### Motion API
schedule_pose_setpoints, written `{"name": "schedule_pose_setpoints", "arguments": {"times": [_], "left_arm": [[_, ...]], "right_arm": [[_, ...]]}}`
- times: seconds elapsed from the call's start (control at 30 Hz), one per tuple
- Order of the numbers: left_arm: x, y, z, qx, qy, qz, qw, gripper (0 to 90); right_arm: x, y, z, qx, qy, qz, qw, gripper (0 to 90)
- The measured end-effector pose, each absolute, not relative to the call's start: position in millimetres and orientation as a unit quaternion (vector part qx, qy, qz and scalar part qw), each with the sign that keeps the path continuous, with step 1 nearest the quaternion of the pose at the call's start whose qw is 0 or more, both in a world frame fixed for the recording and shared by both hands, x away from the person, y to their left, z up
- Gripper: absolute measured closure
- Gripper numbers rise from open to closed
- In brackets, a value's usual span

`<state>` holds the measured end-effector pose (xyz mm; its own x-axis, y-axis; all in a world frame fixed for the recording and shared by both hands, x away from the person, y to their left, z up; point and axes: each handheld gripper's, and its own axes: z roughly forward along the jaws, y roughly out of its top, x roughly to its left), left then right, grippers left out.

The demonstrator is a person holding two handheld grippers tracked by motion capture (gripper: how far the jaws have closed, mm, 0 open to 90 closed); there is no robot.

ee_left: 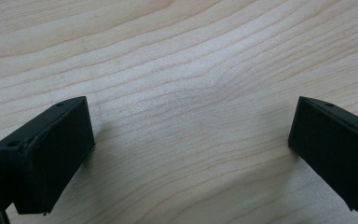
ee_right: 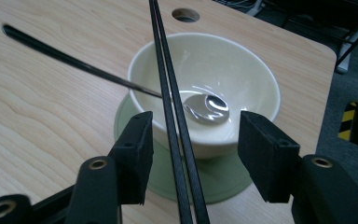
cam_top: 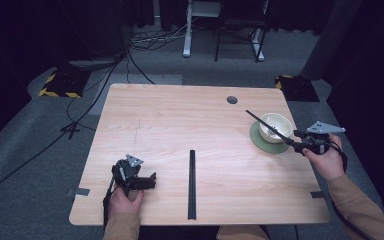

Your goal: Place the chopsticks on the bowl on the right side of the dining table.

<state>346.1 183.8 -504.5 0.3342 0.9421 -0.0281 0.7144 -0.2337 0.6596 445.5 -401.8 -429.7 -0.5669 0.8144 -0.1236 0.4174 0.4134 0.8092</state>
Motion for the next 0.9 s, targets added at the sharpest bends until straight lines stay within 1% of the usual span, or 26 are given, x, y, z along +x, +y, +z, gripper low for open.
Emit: {"name": "schedule_pose_setpoints", "arguments": {"times": [0.37, 0.9], "left_arm": [[346.1, 183.8, -504.5, 0.761, 0.544, 0.193, 0.296, 0.3], [346.0, 183.8, -504.5, 0.761, 0.544, 0.193, 0.295, 0.3]], "right_arm": [[448.7, -418.3, -436.7, 0.406, 0.794, 0.362, 0.272, 46.6], [468.3, -441.6, -436.8, 0.435, 0.783, 0.338, 0.291, 46.4]]}}
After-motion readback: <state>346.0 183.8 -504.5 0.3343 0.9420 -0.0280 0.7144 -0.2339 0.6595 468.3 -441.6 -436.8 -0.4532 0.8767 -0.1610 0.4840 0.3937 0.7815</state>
